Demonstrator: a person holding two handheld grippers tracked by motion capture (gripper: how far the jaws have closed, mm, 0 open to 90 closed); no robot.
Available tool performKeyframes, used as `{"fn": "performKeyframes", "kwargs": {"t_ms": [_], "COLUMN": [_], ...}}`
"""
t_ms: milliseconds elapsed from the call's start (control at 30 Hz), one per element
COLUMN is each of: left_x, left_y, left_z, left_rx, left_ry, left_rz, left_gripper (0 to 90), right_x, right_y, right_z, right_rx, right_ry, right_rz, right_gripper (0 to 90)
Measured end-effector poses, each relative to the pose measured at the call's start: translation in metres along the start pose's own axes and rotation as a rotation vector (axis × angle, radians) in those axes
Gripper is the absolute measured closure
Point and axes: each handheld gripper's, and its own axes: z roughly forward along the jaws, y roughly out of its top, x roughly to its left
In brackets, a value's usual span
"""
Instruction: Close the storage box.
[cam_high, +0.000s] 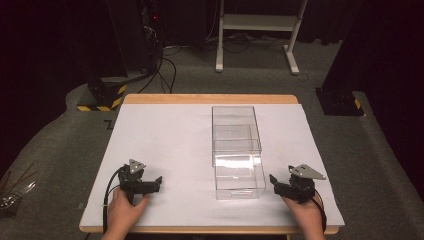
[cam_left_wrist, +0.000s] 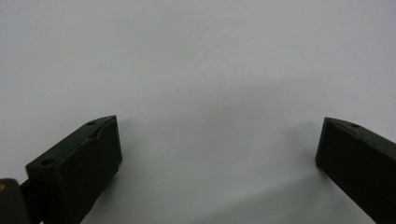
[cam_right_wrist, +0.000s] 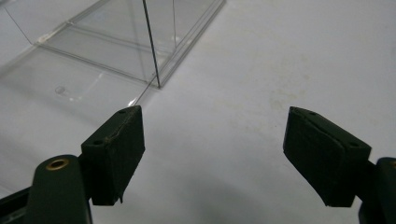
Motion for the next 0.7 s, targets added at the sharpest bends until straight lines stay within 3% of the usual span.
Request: {"fn": "performKeyframes", "kwargs": {"t_ms": [700], "left_x": [0.001], "left_y": [0.0], "left_z": [0.0], "left_rx": [0.003], "left_ry": [0.0], "left_rz": [0.007], "left_gripper": [0.5], "right_x": [0.005], "right_y": [0.008], "right_z": [-0.021], "right_rx": [-0.076], "right_ry": [0.022], "right_rz": [0.01], "right_gripper": [20.0]}}
